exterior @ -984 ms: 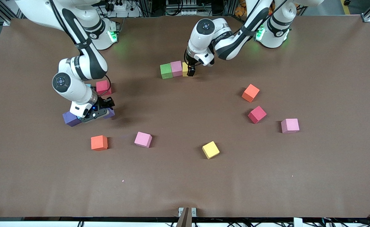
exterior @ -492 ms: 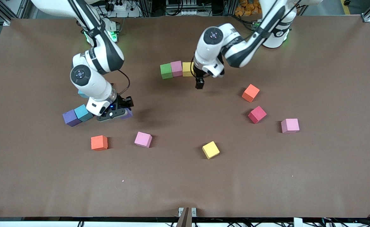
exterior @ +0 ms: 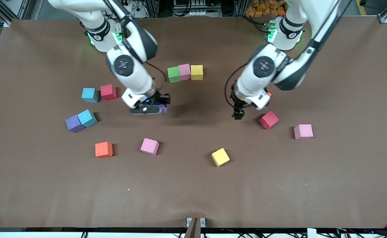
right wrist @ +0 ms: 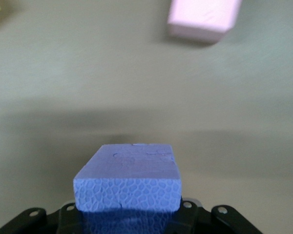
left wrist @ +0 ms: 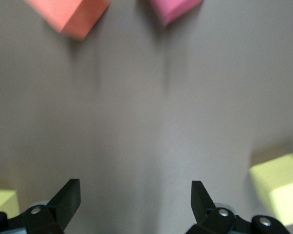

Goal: Form number 2 with 11 blocks

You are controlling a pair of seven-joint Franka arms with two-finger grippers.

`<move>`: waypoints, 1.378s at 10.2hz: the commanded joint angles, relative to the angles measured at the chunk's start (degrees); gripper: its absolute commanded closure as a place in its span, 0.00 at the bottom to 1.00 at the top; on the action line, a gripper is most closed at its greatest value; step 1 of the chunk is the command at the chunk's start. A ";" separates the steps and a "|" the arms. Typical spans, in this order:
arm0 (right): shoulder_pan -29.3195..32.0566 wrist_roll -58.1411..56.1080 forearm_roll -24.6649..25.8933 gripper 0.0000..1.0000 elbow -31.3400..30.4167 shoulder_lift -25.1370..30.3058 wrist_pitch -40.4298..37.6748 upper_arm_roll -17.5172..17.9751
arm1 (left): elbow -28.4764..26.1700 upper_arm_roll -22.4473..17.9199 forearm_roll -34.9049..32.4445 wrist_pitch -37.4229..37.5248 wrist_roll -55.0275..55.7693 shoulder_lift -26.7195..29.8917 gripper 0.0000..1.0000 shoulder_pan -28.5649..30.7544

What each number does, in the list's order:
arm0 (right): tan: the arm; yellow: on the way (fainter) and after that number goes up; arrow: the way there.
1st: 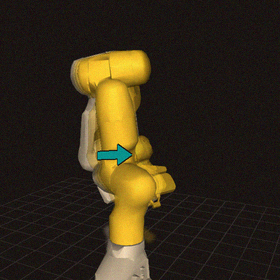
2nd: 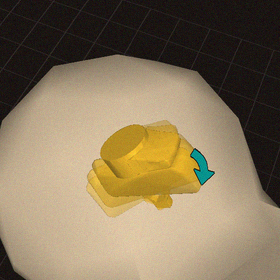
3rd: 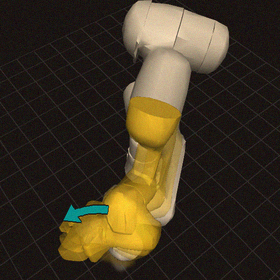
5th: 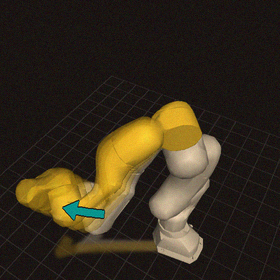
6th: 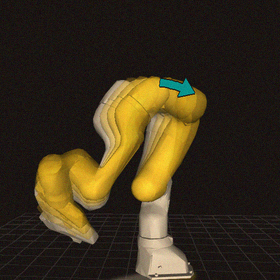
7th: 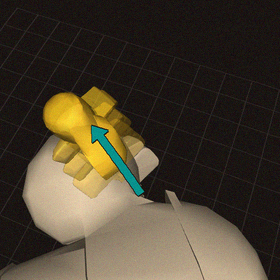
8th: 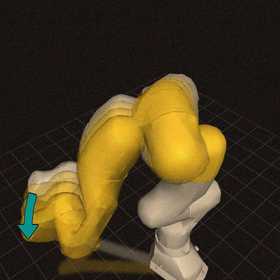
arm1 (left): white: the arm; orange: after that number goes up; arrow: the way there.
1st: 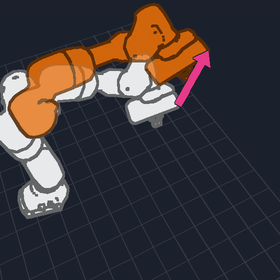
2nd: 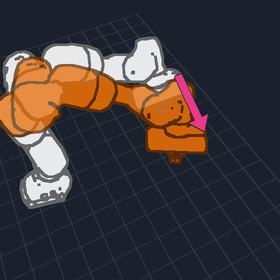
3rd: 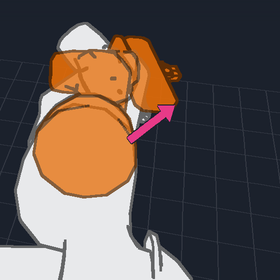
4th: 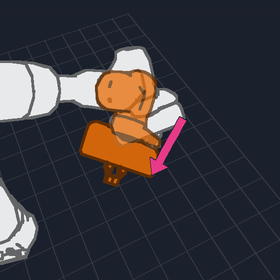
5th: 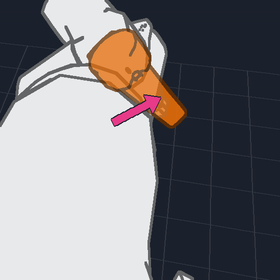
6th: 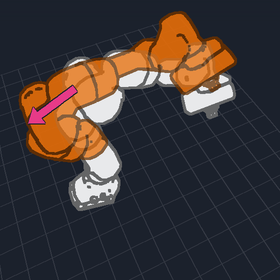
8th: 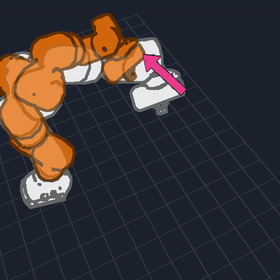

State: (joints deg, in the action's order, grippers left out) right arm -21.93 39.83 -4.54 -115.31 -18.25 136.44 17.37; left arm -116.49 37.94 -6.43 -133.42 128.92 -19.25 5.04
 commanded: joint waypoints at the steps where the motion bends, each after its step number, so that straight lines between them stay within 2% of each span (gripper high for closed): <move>1: -7.03 11.72 3.29 0.65 8.15 -8.01 -0.30 -0.23 | 0.30 0.82 -1.13 2.37 -6.20 0.53 0.00 5.40; 3: -14.25 22.09 11.01 0.65 10.62 -12.40 -0.38 -1.46 | -0.57 0.82 -1.22 5.09 -12.96 0.44 0.00 9.88; 5: -17.52 24.41 11.57 0.65 10.72 -15.14 1.36 -1.55 | -3.20 0.90 -3.31 5.10 -20.61 0.96 0.00 14.54; 9: -18.58 25.39 11.66 0.65 9.93 -16.38 1.38 -1.29 | -4.53 0.99 -5.60 2.39 -42.12 0.36 0.00 20.44; 10: -17.02 25.56 11.92 0.65 7.31 -15.60 1.81 -0.51 | -4.62 0.99 -5.61 2.11 -48.01 0.18 0.00 20.54; 11: -15.09 25.65 12.27 0.65 5.55 -14.55 1.99 1.85 | -4.79 0.90 -5.61 1.67 -54.59 -0.08 0.00 20.62; 12: -14.98 26.17 12.27 0.65 5.18 -14.19 1.81 2.57 | -4.88 0.90 -5.61 0.45 -58.83 -0.87 0.00 21.23; 14: -15.86 27.94 13.58 0.65 5.53 -14.53 2.16 2.58 | -4.88 0.99 -5.79 -3.41 -60.11 -3.06 0.00 20.28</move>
State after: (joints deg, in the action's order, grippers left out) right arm -38.38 65.16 6.75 -108.18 -34.33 138.31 18.83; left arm -121.03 38.06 -10.82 -134.12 70.06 -20.72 25.12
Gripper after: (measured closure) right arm 0.441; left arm 0.000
